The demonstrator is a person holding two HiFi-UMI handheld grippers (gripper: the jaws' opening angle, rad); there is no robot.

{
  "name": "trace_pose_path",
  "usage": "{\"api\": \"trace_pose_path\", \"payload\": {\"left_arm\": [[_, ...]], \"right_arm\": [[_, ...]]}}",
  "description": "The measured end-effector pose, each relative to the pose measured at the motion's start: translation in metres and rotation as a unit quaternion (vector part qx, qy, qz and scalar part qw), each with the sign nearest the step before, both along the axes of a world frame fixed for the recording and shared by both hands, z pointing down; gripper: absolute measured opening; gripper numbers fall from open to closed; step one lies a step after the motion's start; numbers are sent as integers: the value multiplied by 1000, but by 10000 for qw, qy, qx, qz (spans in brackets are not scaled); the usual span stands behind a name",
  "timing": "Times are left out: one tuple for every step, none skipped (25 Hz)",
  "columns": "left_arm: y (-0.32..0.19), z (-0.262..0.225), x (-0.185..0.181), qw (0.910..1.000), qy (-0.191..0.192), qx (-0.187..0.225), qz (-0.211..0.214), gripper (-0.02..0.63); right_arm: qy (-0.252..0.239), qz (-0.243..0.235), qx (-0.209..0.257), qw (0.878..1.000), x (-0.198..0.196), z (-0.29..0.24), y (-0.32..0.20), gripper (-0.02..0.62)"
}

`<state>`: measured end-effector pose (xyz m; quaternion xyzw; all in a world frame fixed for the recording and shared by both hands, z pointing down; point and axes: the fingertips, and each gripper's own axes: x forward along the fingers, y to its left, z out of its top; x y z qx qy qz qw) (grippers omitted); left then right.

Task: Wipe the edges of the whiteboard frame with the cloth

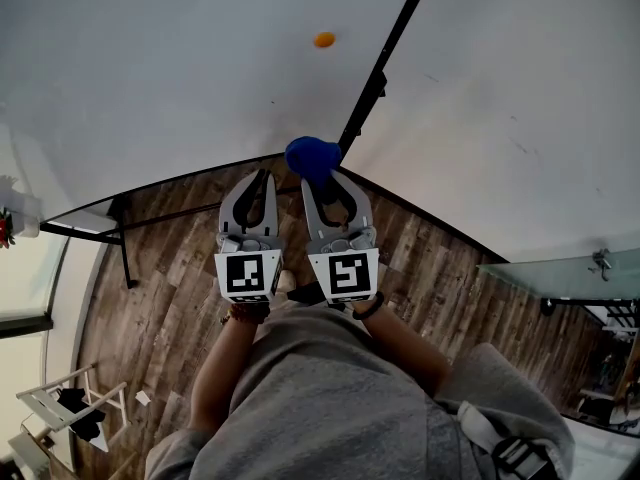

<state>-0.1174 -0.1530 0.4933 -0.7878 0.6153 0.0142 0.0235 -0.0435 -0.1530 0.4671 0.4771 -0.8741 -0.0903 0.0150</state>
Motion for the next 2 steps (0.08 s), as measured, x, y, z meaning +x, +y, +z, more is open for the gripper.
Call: {"api": "trace_pose_path", "payload": {"left_arm": [[-2,3,1,10000,-1,-30,7,29],[-4,6,2,10000,0,-54,14,31]], "right_arm": [[-9,-4,-4,10000,1,1,-3,107],[-16,-9,-7,10000,1,2,-5,107]]}}
